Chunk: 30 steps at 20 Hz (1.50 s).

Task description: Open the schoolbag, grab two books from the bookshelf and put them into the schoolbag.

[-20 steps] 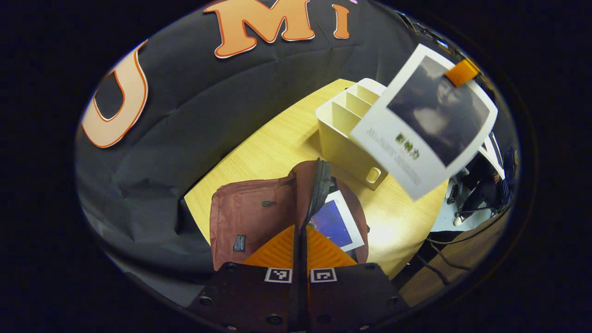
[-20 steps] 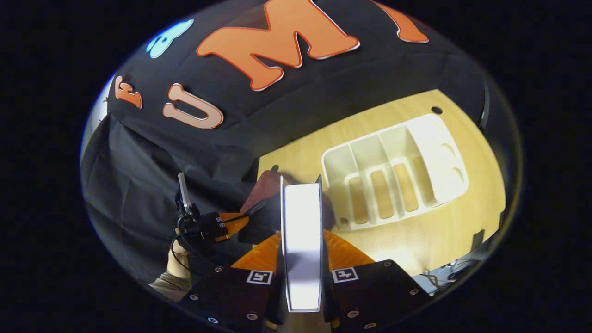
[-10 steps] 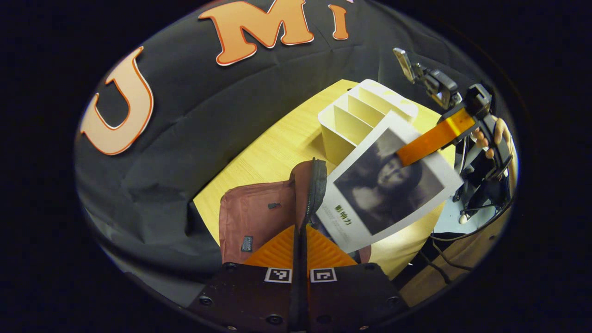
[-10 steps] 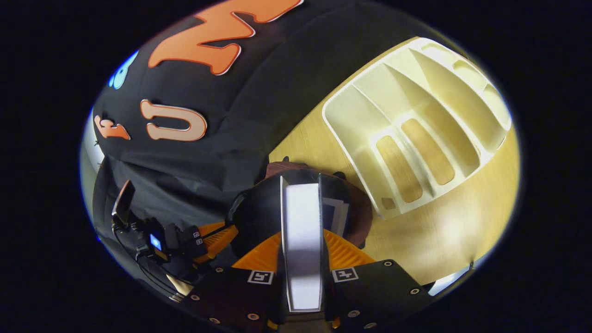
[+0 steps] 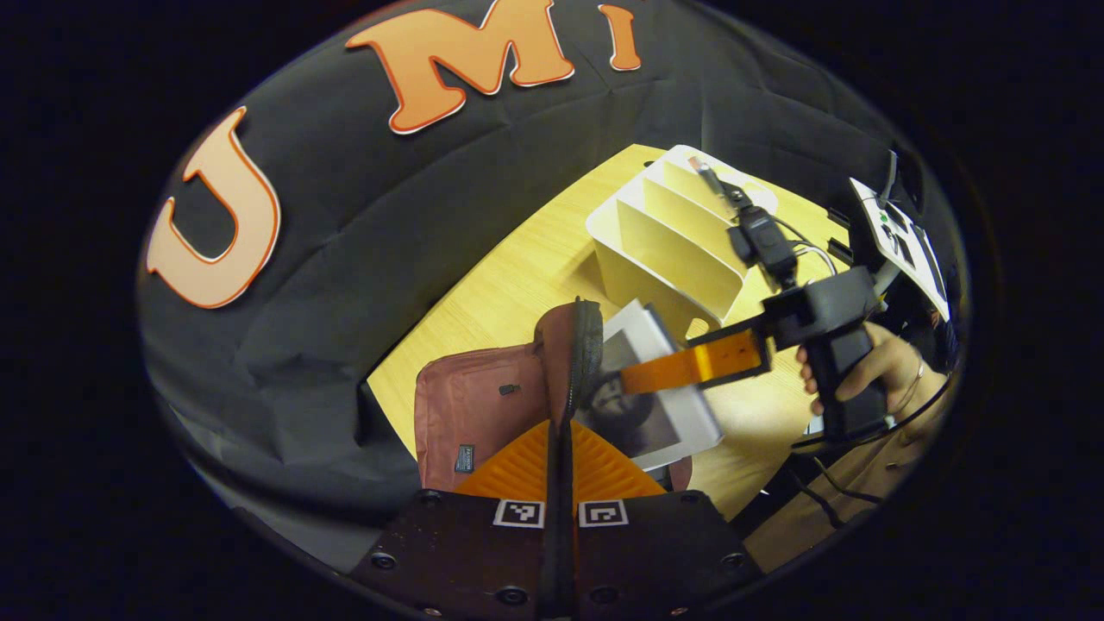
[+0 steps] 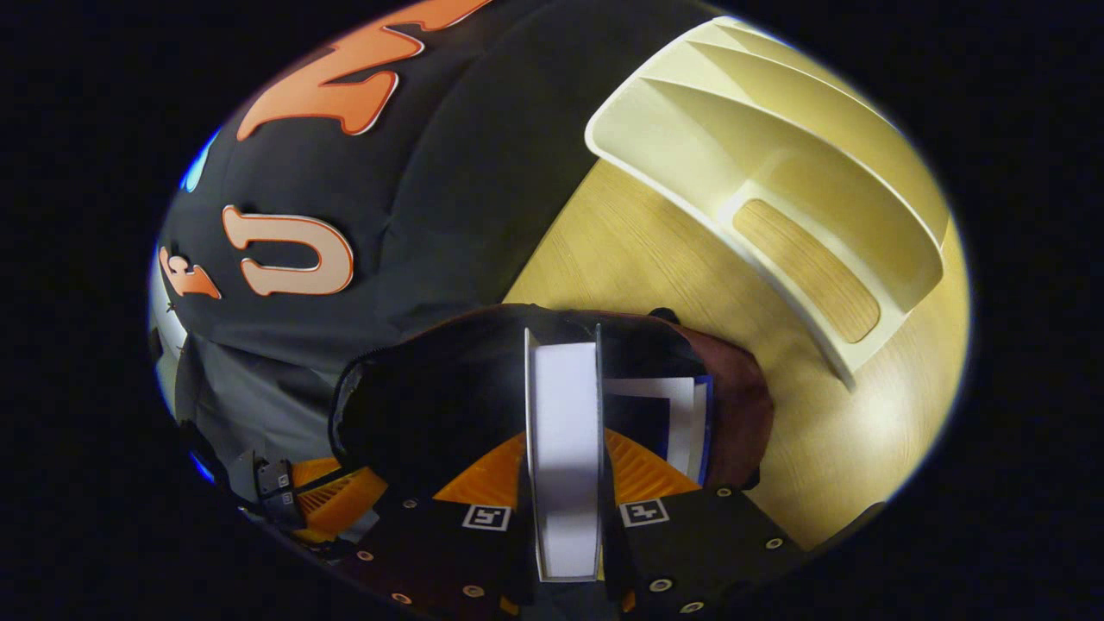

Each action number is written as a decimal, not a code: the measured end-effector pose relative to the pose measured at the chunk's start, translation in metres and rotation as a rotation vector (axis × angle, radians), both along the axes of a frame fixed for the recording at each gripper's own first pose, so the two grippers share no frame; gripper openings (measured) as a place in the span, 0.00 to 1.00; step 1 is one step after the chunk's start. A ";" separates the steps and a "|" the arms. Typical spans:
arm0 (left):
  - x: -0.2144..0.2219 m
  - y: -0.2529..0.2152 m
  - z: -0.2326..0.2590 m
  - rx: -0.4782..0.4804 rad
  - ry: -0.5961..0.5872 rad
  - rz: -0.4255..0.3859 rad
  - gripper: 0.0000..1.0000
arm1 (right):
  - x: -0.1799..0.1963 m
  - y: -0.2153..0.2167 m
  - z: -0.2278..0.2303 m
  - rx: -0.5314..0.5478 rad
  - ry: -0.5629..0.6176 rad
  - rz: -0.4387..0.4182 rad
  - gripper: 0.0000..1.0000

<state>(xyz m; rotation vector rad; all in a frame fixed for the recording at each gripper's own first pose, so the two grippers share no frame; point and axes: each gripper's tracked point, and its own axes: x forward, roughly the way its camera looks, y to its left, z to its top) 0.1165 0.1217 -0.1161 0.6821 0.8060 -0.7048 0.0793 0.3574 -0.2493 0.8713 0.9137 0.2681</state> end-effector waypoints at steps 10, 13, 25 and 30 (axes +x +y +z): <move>0.000 0.000 -0.005 0.005 0.003 -0.002 0.00 | -0.001 0.024 -0.036 -0.182 0.034 0.090 0.70; -0.001 0.000 -0.008 -0.008 0.009 -0.002 0.00 | -0.001 0.010 -0.031 -0.202 0.049 0.117 0.97; -0.020 -0.010 -0.057 -0.037 0.110 0.070 0.07 | -0.018 -0.134 0.048 -0.284 -0.034 0.115 0.97; -0.033 -0.031 -0.076 -0.080 0.155 0.211 0.82 | -0.032 -0.201 0.042 -0.338 0.003 0.158 0.97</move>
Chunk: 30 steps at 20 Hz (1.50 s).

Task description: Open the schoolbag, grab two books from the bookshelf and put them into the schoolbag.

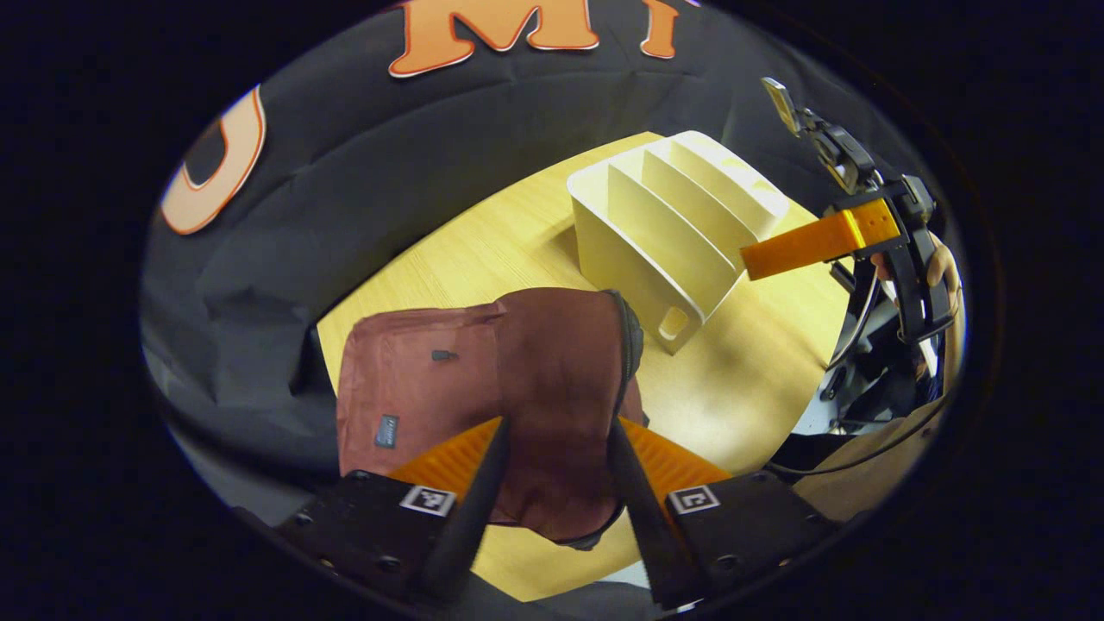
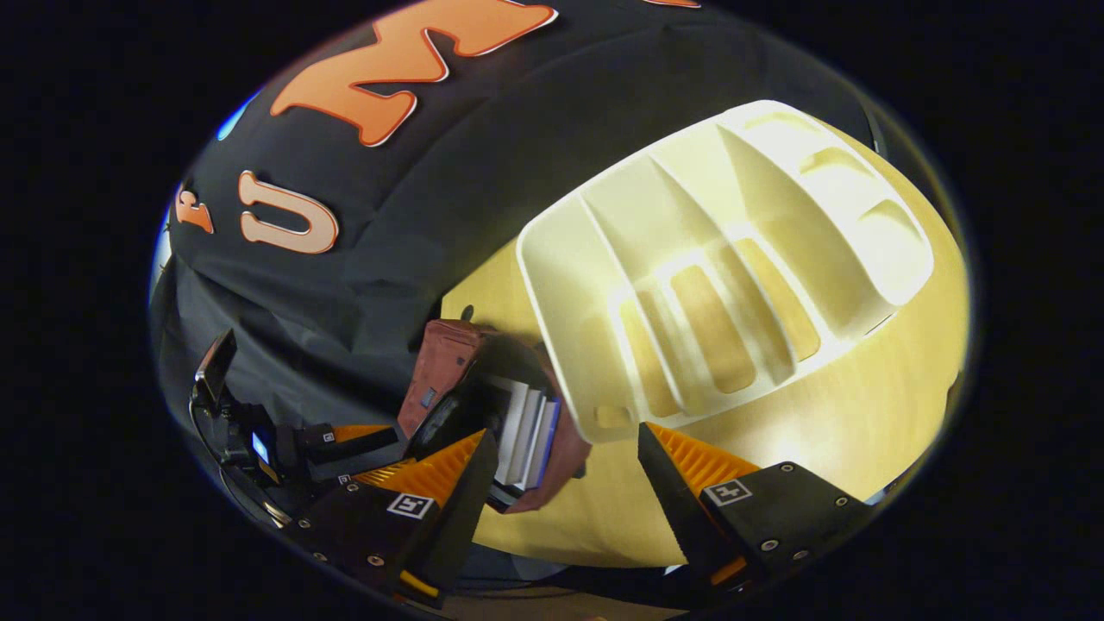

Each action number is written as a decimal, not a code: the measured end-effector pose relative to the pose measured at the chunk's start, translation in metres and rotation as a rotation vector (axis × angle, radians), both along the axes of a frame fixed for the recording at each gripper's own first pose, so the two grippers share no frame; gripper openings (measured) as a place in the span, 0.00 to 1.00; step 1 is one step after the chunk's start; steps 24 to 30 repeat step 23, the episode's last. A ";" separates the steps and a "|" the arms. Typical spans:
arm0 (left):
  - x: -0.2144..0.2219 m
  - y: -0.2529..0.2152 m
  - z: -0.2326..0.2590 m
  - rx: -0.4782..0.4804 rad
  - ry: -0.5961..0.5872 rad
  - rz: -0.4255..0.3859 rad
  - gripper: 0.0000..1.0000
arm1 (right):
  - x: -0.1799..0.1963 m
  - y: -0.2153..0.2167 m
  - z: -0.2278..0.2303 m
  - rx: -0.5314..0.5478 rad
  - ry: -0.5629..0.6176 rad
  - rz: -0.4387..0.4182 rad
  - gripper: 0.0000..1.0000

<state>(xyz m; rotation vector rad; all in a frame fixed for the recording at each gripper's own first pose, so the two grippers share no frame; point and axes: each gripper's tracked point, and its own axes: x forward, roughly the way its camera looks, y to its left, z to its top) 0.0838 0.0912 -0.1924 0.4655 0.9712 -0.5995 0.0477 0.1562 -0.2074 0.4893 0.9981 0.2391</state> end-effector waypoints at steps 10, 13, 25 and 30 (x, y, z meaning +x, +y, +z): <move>-0.002 -0.134 0.066 -0.283 -0.301 0.324 1.00 | 0.012 -0.130 0.070 -0.266 -0.261 0.103 0.98; 0.007 -0.167 0.122 -0.398 -0.467 0.384 0.99 | 0.019 -0.149 0.120 -0.307 -0.421 0.086 0.98; 0.006 -0.166 0.181 -0.499 -0.721 0.482 0.98 | 0.015 -0.188 0.223 -0.484 -0.899 -0.116 0.97; 0.006 -0.166 0.181 -0.499 -0.721 0.482 0.98 | 0.015 -0.188 0.223 -0.484 -0.899 -0.116 0.97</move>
